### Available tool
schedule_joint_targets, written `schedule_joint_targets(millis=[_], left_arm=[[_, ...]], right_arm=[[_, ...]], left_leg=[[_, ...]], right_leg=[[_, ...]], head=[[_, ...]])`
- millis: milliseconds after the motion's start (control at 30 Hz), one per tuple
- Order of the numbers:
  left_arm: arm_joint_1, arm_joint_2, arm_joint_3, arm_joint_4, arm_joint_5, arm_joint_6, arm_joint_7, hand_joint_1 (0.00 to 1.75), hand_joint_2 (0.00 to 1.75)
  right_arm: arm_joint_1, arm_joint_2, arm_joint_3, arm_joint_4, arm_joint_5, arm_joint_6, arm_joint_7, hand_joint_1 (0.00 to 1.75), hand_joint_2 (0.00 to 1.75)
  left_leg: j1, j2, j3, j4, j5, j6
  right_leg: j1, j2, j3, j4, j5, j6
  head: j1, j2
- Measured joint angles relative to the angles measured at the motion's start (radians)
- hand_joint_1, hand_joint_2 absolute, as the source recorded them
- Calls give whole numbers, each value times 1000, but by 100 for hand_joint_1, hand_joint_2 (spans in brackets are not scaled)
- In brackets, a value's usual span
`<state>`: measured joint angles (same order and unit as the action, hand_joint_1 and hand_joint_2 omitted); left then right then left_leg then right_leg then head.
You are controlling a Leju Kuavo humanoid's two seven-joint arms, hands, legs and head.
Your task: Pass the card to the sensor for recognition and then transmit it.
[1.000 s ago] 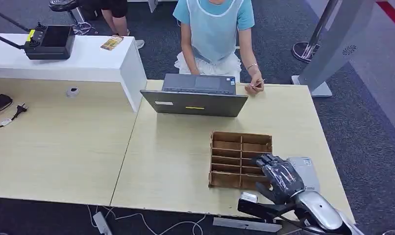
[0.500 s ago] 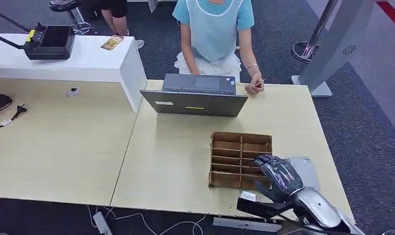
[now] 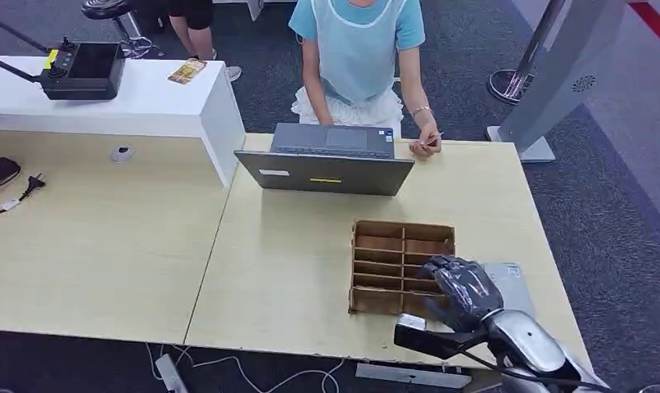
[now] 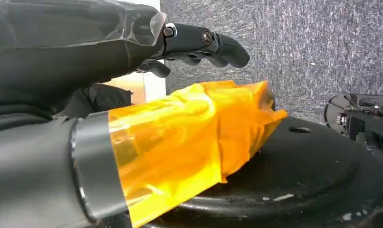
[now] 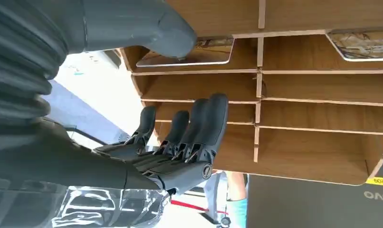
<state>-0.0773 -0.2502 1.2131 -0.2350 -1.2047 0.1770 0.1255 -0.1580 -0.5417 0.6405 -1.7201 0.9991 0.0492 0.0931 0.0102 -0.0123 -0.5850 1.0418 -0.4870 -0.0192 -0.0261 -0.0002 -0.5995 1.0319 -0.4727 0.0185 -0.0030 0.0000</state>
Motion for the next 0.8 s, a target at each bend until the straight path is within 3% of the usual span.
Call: schedule_joint_targets(millis=[67,267,800], left_arm=[[0,0,0,0,0,0,0,0,0],[0,0,0,0,1,0,0,0,0],[0,0,1,0,4,1,-3,0,0]], right_arm=[[-1,2,0,5,0,0,0,134,175],[-6,5,1,10,0,0,0,171,175],[-12,7,2,14,-9,-10,2,173,175]], left_leg=[[0,0,0,0,0,0],[0,0,0,0,0,0],[0,0,0,0,0,0]], right_leg=[[0,0,0,0,0,0],[0,0,0,0,0,0],[0,0,0,0,0,0]], head=[[0,0],[0,0],[0,0]])
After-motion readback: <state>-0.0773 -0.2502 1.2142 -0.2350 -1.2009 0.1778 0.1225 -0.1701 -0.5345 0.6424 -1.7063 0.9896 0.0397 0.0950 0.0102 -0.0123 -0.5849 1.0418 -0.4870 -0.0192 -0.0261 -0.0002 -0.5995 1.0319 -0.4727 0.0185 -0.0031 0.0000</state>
